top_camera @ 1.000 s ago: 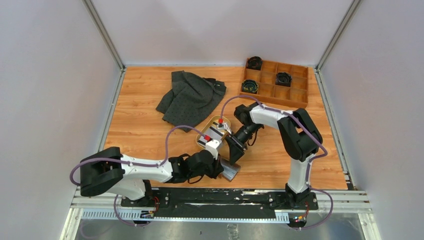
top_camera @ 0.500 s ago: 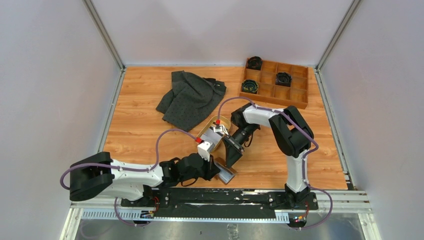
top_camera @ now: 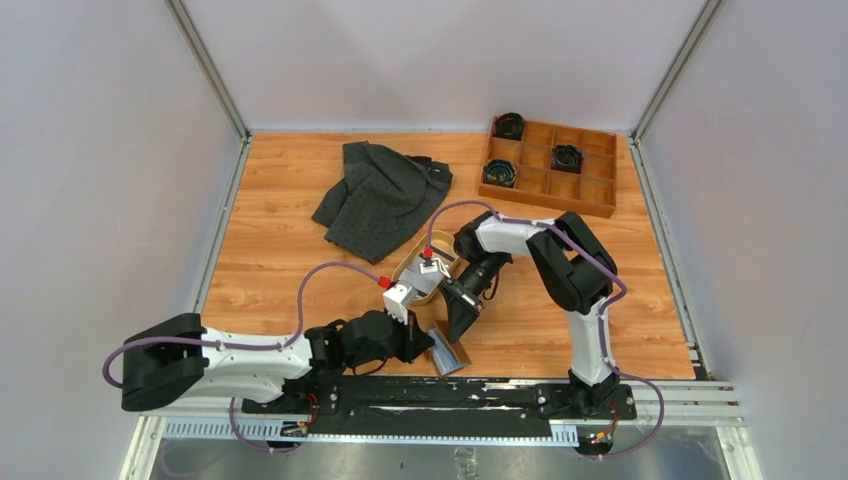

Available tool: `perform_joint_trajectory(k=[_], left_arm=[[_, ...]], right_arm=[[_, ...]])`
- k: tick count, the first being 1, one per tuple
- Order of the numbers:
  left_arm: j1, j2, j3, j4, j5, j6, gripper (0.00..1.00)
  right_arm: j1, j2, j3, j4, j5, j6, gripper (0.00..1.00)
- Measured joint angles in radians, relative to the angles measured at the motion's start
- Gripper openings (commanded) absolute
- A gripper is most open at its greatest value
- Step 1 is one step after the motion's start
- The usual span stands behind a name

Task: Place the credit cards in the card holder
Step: Close the card holder at the center of the board.

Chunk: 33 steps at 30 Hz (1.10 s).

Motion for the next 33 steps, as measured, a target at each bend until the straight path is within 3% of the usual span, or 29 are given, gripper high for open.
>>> perform_joint_trajectory(k=[3,7,11,19,24,33], left_arm=[[0.0,-0.011,-0.009,0.007,-0.001,-0.005,0.0],[0.0,-0.016,-0.011,0.014,-0.006,-0.009,0.0],[0.0,-0.026,-0.021,0.028,-0.008,-0.009,0.0],[0.0,-0.124,-0.138,0.129,0.006,-0.004,0.0],[0.0,-0.135,-0.172,0.199,0.041,0.017,0.0],[0.066,0.063,-0.069,0.265,0.163,0.06,0.0]], right_arm=[[0.01,0.01,0.0,0.002,-0.003,0.004,0.29],[0.023,0.026,0.0,0.017,-0.002,0.025,0.14],[0.06,0.054,0.0,0.081,0.024,0.097,0.1],[0.083,0.058,-0.023,0.267,0.133,0.306,0.11],[0.086,0.058,-0.025,0.296,0.157,0.398,0.13],[0.088,0.058,-0.025,0.308,0.167,0.436,0.17]])
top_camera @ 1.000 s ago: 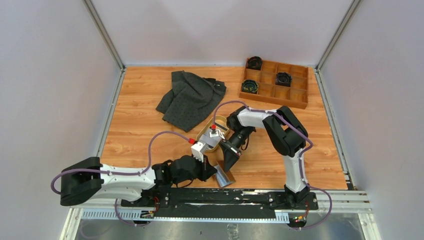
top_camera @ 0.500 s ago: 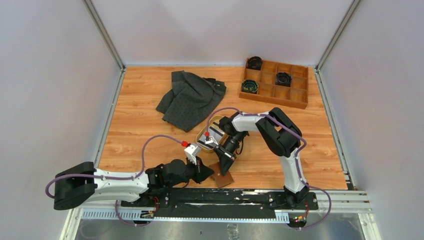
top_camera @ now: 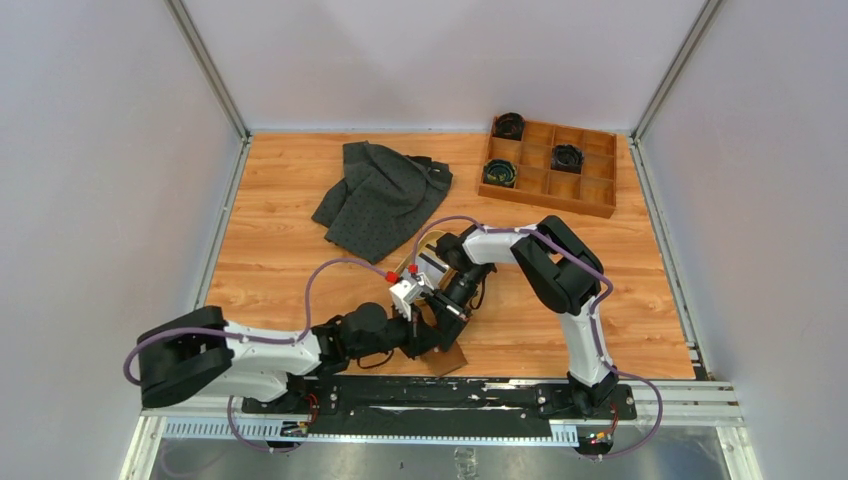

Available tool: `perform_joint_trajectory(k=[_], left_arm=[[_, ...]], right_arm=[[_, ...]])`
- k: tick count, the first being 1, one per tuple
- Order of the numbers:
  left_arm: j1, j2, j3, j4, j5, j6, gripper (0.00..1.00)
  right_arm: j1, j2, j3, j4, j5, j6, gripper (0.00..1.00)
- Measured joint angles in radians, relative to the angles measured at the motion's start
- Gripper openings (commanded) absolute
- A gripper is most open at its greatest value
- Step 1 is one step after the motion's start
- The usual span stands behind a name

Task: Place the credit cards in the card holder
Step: Close the card holder at the center of the board.

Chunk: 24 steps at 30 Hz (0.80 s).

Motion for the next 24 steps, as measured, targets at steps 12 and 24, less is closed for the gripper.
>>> perform_joint_trajectory(k=[12,24], left_arm=[[0.087,0.208,0.129,0.097,0.231,-0.03,0.13],[0.085,-0.377,0.07,-0.218,0.151,-0.057,0.49]], right_arm=[[-0.053,-0.031,-0.008,0.003,0.028,-0.026,0.19],[-0.102,-0.181,-0.007,-0.036,0.047,-0.234,0.25]])
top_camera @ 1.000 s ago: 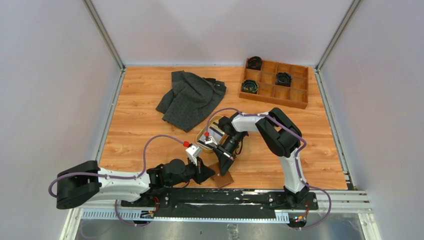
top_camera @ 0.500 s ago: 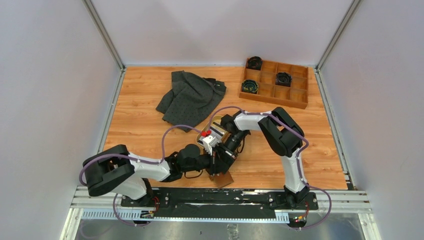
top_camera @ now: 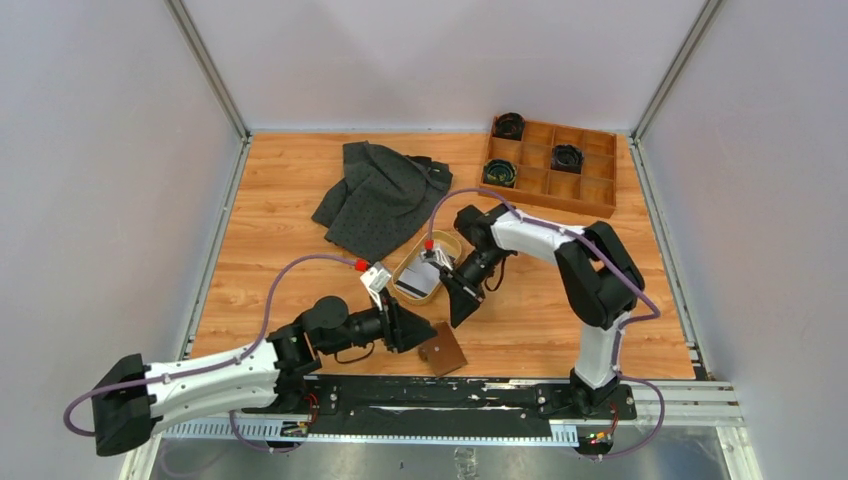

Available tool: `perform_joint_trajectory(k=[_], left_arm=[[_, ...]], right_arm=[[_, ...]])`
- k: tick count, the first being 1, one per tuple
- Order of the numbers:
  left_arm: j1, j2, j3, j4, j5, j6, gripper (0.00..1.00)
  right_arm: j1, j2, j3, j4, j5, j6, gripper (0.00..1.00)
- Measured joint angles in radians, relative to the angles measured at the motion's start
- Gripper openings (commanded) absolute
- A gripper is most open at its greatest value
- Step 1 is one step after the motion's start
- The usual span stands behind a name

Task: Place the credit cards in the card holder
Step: Close the card holder at the center of the board.

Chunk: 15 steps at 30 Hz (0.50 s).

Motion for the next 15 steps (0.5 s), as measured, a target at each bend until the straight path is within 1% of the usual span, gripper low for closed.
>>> perform_joint_trajectory(k=[1,2,3,5,6,7,8,9,11,13,15], left_arm=[[0.0,-0.04,-0.014,-0.049,-0.01,-0.005,0.54],[0.0,-0.08,-0.026,-0.099,-0.024,-0.008,0.61],[0.0,-0.112,-0.031,-0.145,-0.037,-0.005,0.69],[0.0,-0.198,-0.028,-0.277,-0.084,0.005,0.84],[0.0,-0.245,-0.02,-0.354,-0.116,0.011,0.94],[0.0,-0.291,-0.008,-0.426,-0.153,0.021,0.99],[0.0,-0.336,0.009,-0.496,-0.191,0.031,1.0],[0.0,-0.379,0.029,-0.558,-0.23,0.041,1.0],[0.0,-0.459,0.059,-0.642,-0.294,0.059,1.0],[0.0,-0.521,0.083,-0.698,-0.34,0.071,0.99],[0.0,-0.546,0.101,-0.74,-0.372,0.078,0.99]], right_arm=[[-0.002,-0.027,0.0,0.001,0.006,-0.016,0.28],[-0.005,-0.067,-0.001,0.006,0.018,-0.033,0.33],[-0.008,-0.111,-0.003,0.016,0.029,-0.048,0.45],[-0.01,-0.213,-0.026,0.051,0.05,-0.084,0.74],[-0.011,-0.277,-0.045,0.07,0.051,-0.119,0.86],[-0.013,-0.34,-0.067,0.087,0.045,-0.171,0.91],[-0.013,-0.388,-0.09,0.1,0.034,-0.224,0.93],[-0.013,-0.444,-0.128,0.113,0.013,-0.314,0.92],[-0.008,-0.482,-0.177,0.115,-0.003,-0.432,0.87],[0.008,-0.443,-0.184,0.118,-0.002,-0.496,0.81],[0.032,-0.358,-0.163,0.129,0.014,-0.518,0.74]])
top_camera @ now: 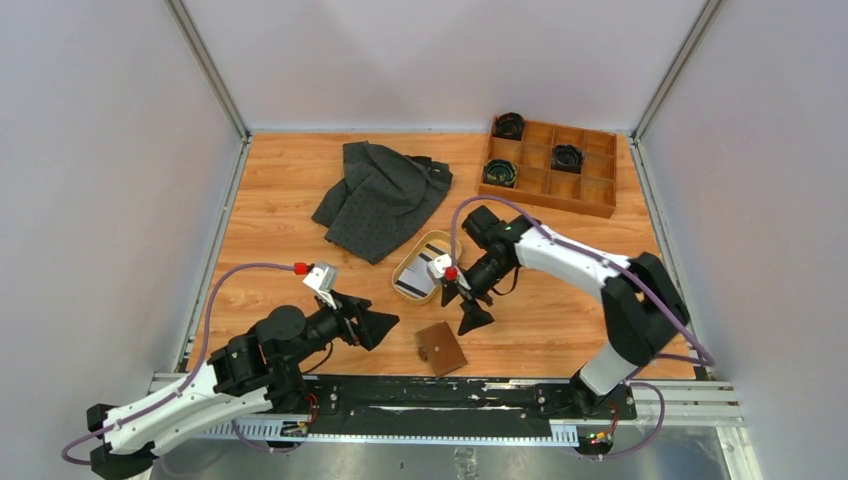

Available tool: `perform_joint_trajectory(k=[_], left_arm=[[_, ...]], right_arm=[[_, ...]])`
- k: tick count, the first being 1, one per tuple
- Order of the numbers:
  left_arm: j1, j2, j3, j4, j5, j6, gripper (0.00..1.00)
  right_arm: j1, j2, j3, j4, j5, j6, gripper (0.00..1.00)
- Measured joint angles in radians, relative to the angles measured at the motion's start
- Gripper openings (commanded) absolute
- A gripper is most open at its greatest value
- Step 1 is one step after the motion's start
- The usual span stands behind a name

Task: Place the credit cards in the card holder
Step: Close the card holder at the center of the board.

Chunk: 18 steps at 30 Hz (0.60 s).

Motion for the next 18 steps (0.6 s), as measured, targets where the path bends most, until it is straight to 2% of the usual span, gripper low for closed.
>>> perform_joint_trajectory(k=[4,13,18], left_arm=[[0.0,0.008,0.009,-0.07,-0.032,0.004,0.98],[0.0,0.009,0.008,-0.132,-0.05,0.004,0.98],[0.0,-0.021,-0.003,-0.149,-0.056,0.002,0.98]], right_arm=[[0.048,0.136,0.058,0.014,0.039,0.003,0.68],[0.116,0.297,0.158,0.039,0.136,0.077,0.65],[0.156,0.323,0.158,0.043,0.179,0.105,0.54]])
